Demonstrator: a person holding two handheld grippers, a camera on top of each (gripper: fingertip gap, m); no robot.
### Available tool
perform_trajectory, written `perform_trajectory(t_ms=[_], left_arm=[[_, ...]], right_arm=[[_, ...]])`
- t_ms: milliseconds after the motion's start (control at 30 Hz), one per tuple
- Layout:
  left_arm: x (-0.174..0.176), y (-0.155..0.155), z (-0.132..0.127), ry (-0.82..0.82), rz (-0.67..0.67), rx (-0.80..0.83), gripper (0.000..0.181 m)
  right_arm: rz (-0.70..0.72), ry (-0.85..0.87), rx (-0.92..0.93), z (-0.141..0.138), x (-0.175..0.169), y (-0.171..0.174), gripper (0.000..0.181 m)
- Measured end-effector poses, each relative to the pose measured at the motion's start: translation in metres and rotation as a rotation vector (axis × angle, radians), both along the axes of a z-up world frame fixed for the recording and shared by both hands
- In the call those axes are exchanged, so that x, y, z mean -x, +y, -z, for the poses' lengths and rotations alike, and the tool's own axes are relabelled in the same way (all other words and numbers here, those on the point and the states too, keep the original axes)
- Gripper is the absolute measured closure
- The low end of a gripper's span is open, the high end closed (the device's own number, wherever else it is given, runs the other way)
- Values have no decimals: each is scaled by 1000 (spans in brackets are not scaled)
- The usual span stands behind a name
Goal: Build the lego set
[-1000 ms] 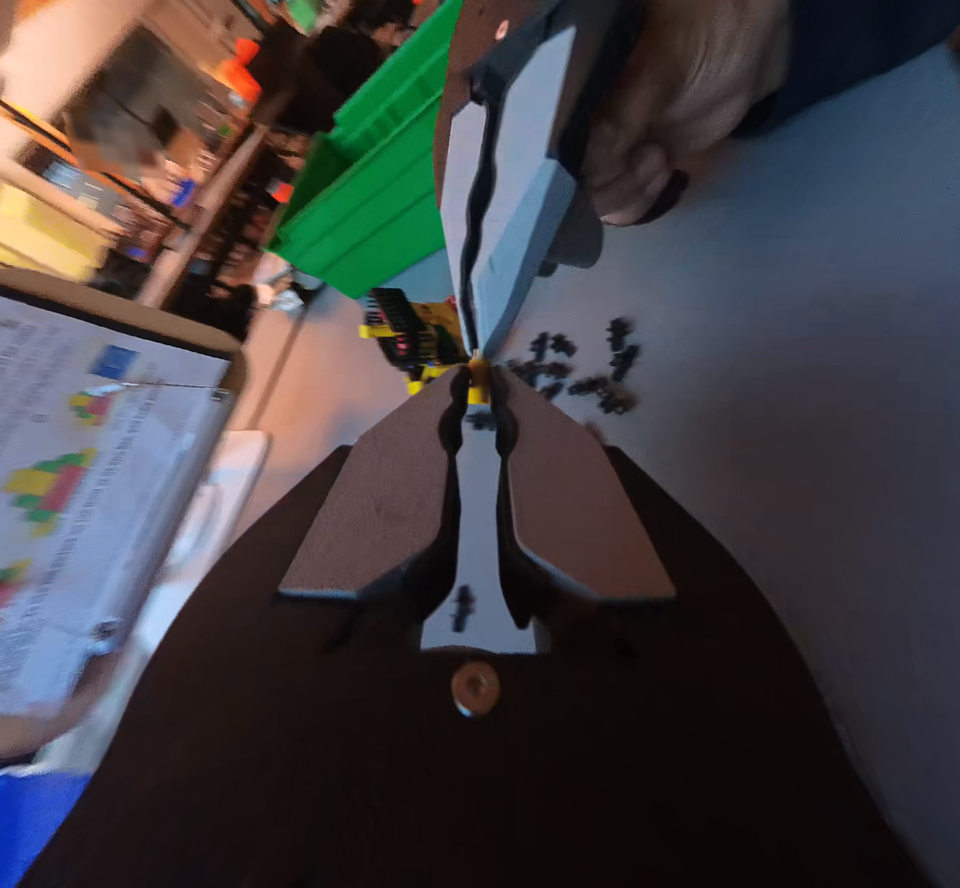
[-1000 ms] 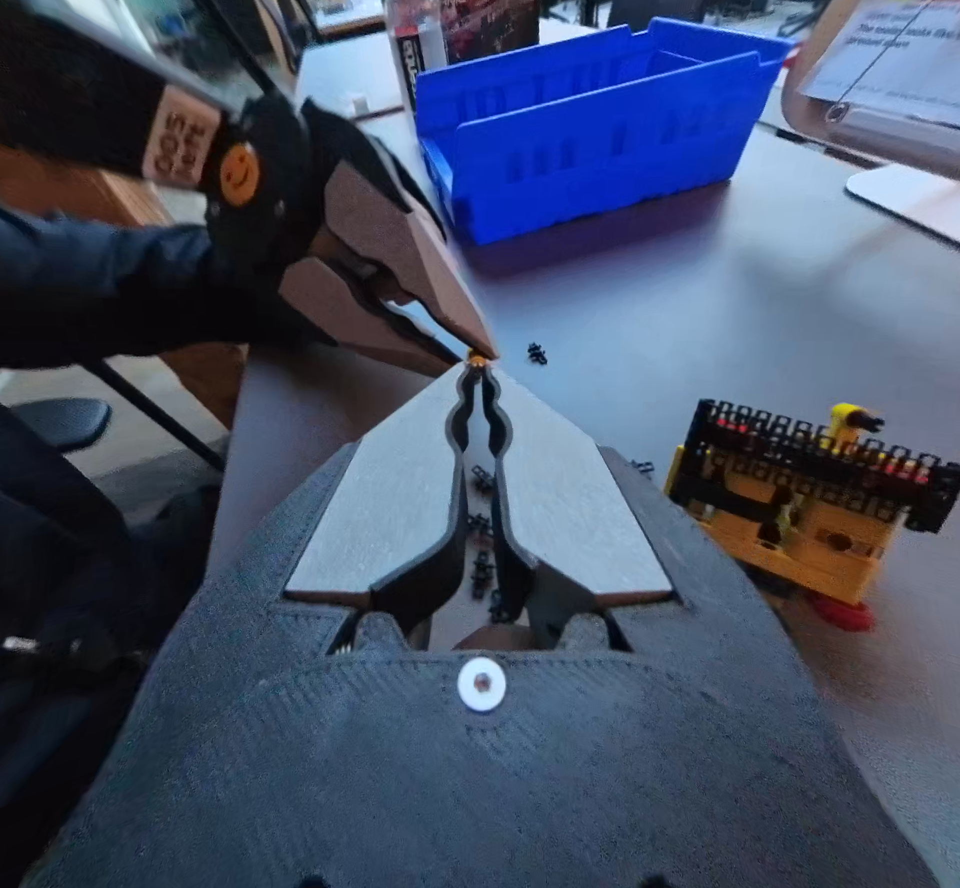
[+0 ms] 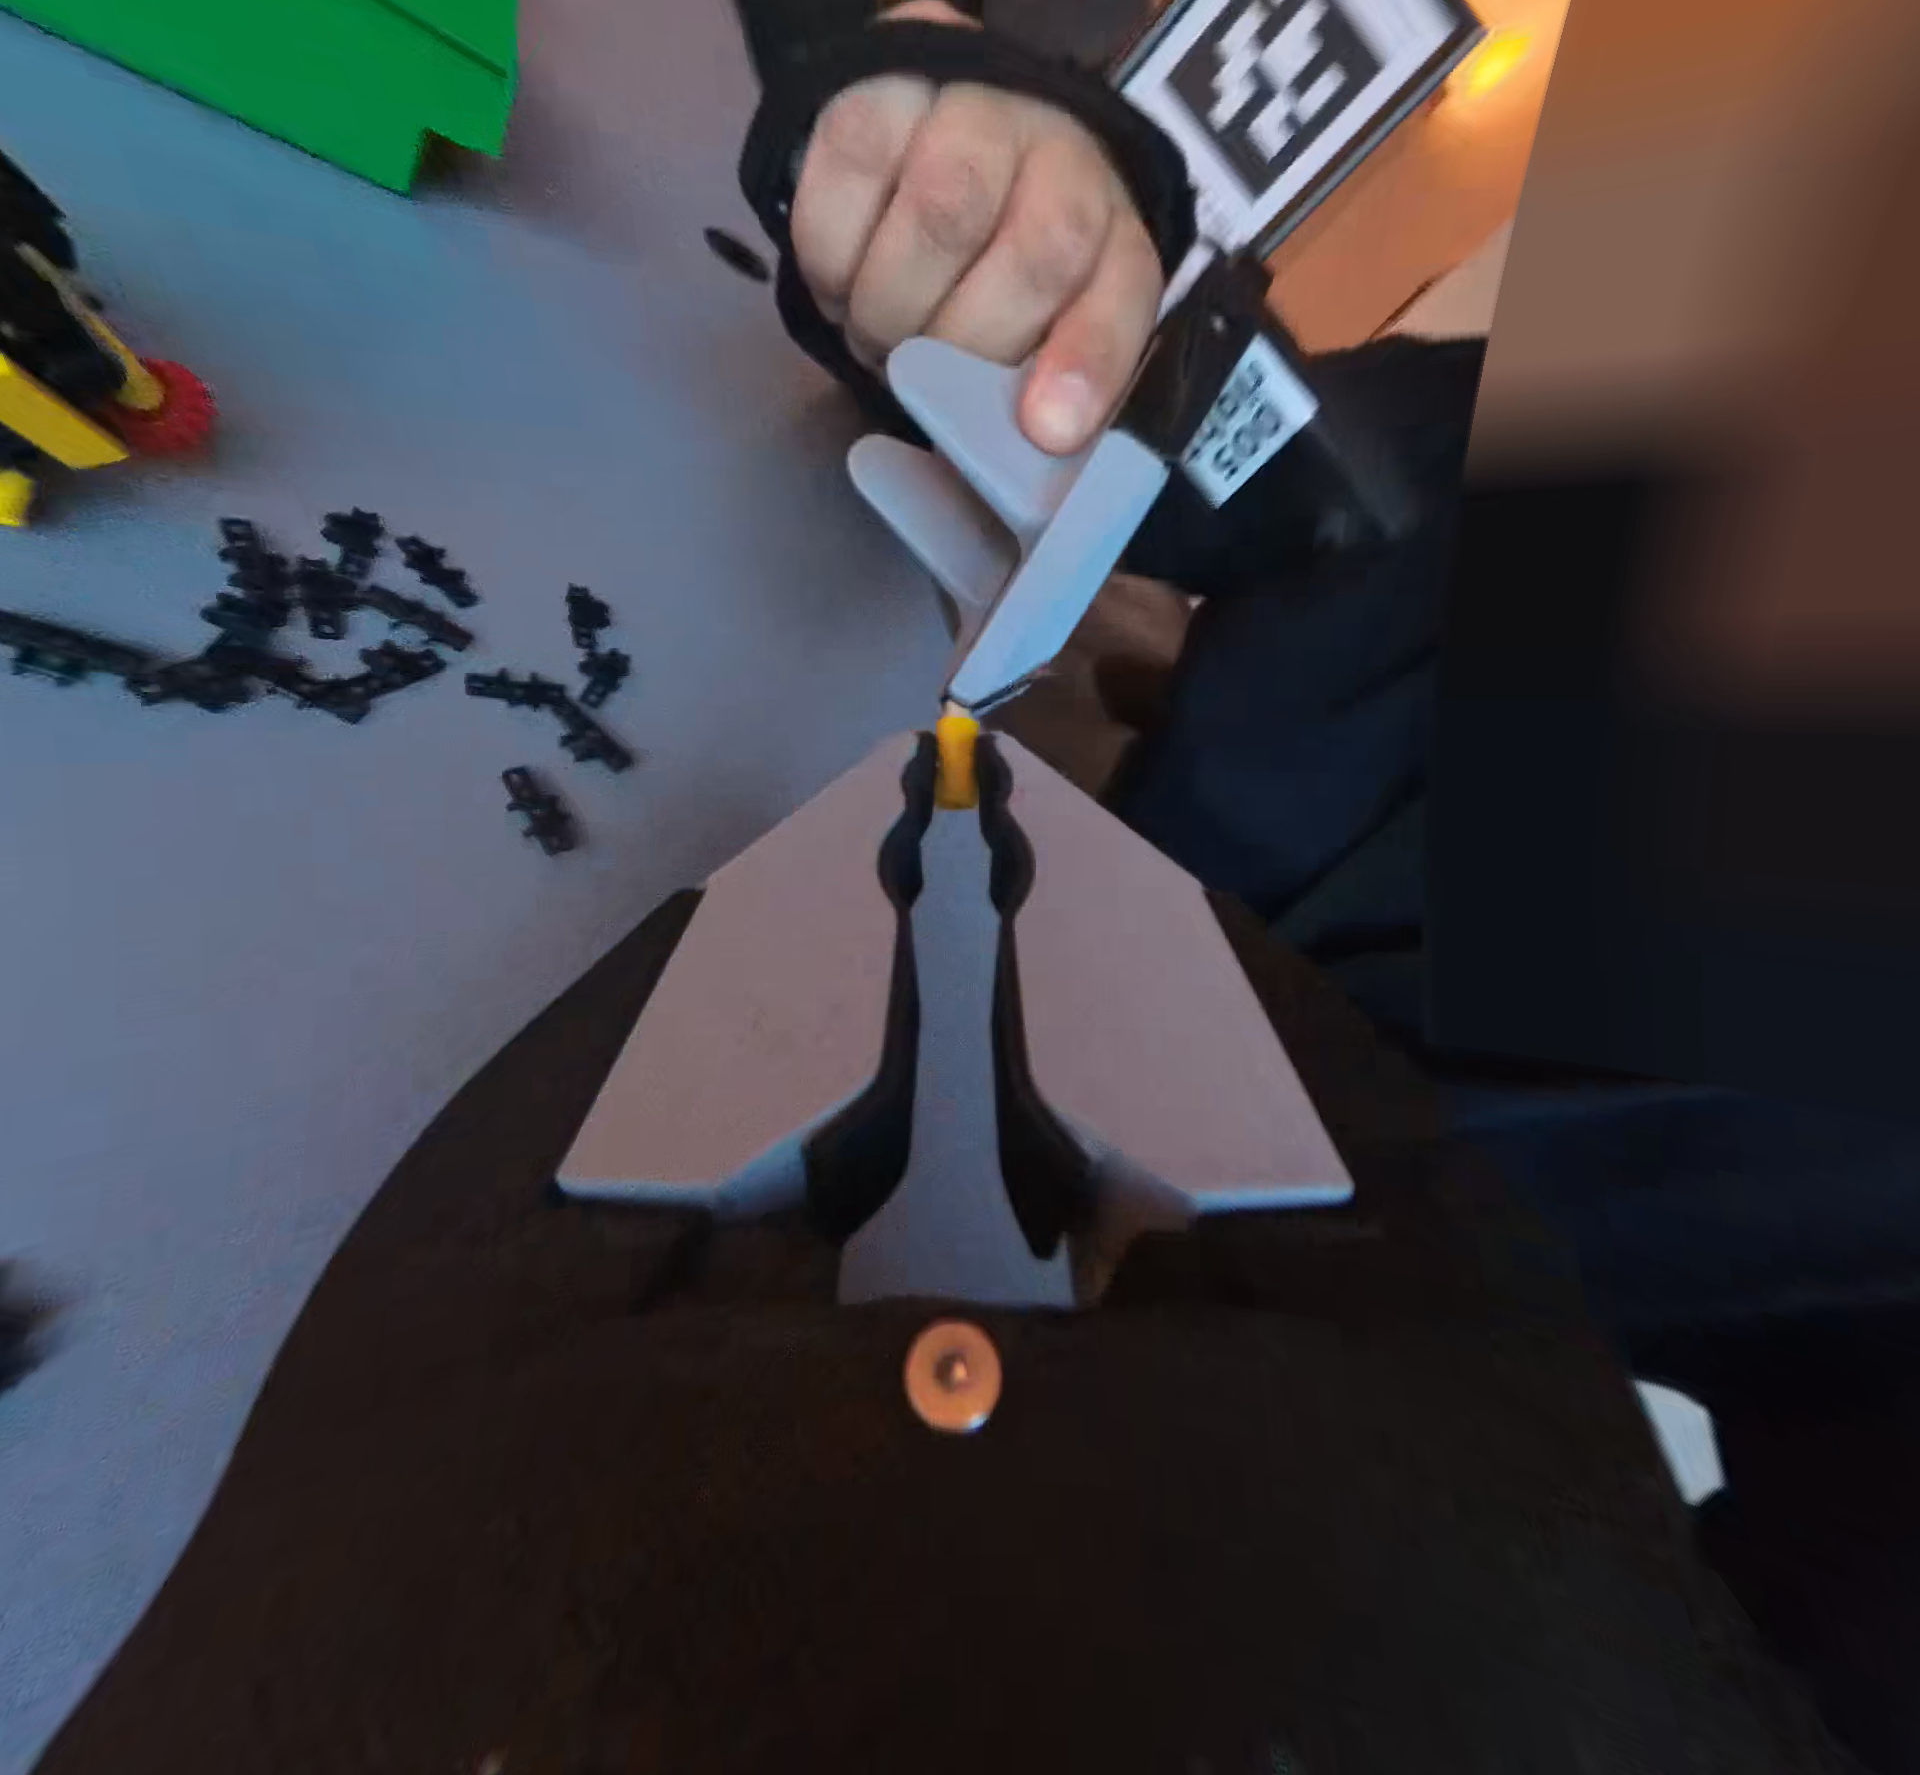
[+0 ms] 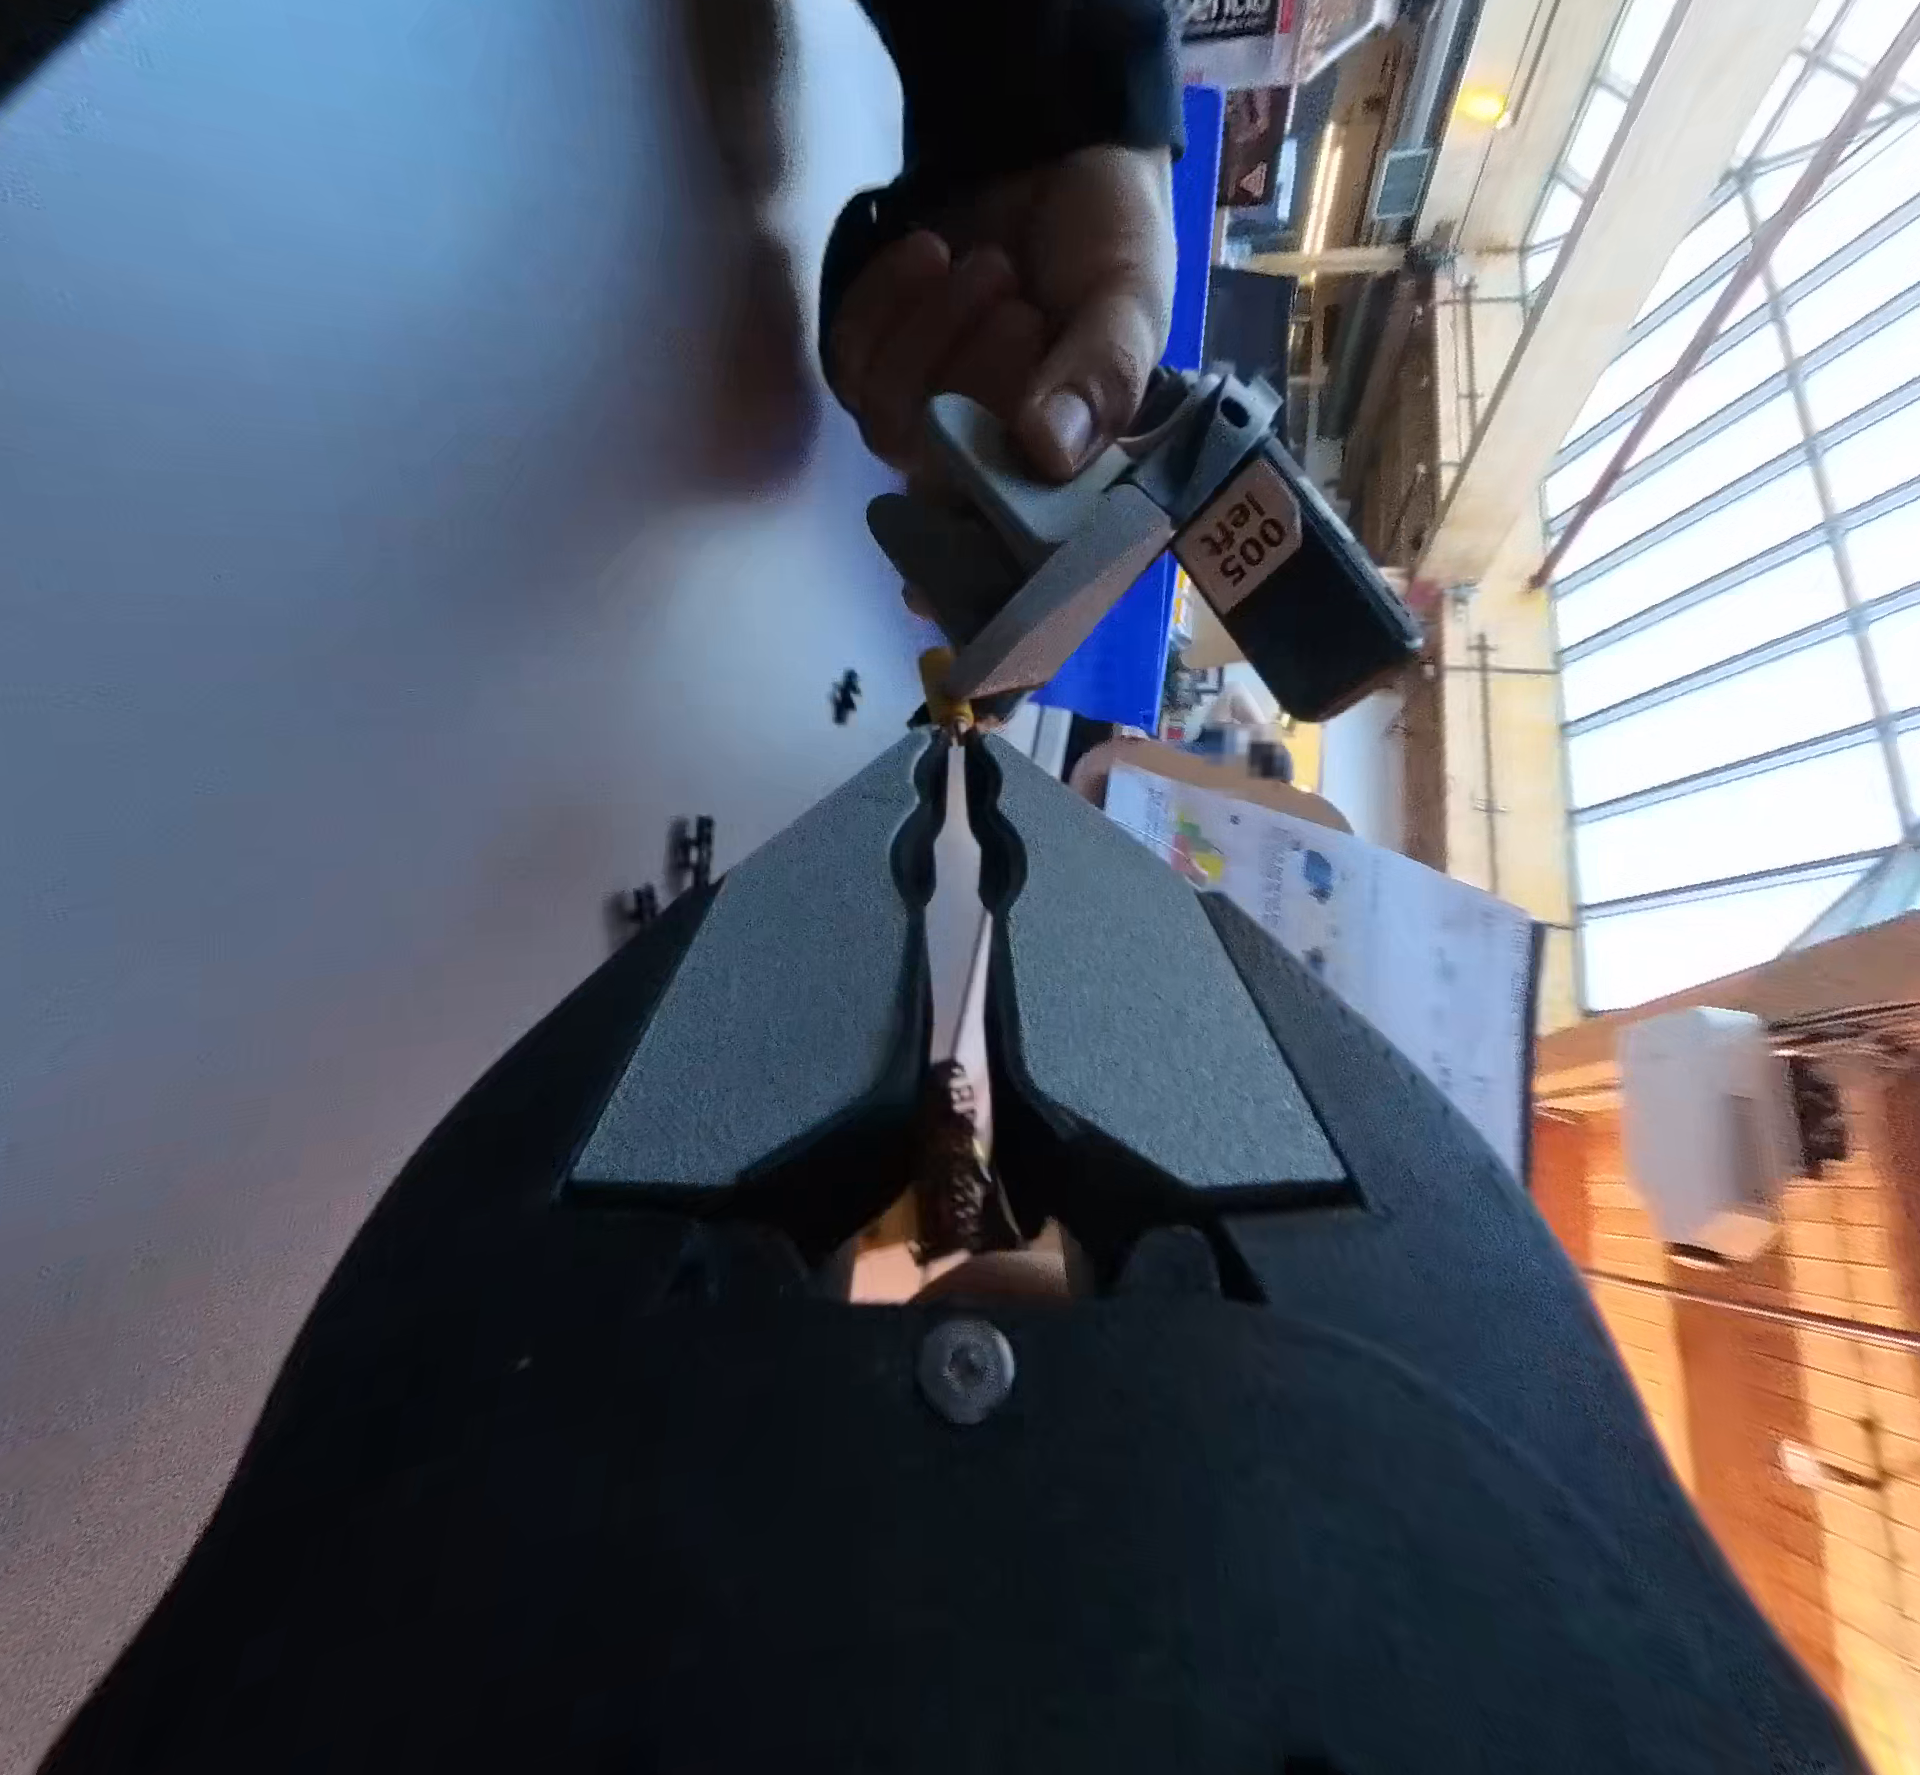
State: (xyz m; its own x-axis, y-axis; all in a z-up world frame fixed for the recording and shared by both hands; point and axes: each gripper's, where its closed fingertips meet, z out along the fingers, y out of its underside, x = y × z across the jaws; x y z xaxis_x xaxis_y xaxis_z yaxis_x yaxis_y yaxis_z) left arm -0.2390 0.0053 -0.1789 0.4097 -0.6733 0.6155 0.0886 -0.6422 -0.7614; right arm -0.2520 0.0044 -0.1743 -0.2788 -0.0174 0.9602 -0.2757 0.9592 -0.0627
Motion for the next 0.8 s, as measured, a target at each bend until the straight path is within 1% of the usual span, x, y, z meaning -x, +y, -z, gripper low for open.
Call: perform_trajectory(t_ms=[67,133,200,233,267,333,433,500,567,633,700,733,767,800], left_arm=[[0,2,-2,-29,-6,6,176],[2,6,-4,6,-40,-32,176],[6,11,-6,44,-82,-77,176],[10,16,-2,122,-123,-119,176],[13,21,2,224,-157,-177,176],[18,28,4,364,-215,-270,177],[22,38,11,608,-282,-407,177],[27,45,12,791,-333,-527,177],[31,48,6,923,-376,-645,177],[31,49,-5,985,-422,-753,177],[31,48,-15,1041,-460,-847,177],[30,48,-18,1067,-473,-878,177],[30,49,-20,1088,-483,-897,177],[31,49,-23,1112,-508,-917,177]], right_arm=[[8,49,-71,-3,0,1,181],[34,110,-105,-5,3,6,181],[74,141,-75,-6,7,12,181],[115,94,-3,-2,10,17,180],[150,30,122,1,13,20,181],[191,-107,403,5,16,27,181],[242,-359,756,9,17,35,181],[245,-502,980,6,17,37,178],[226,-591,1182,-2,18,40,176],[208,-647,1344,-12,21,44,170],[180,-693,1462,-21,25,46,173],[156,-708,1490,-25,26,44,174],[139,-708,1496,-28,26,42,181],[140,-697,1484,-29,27,41,181]])
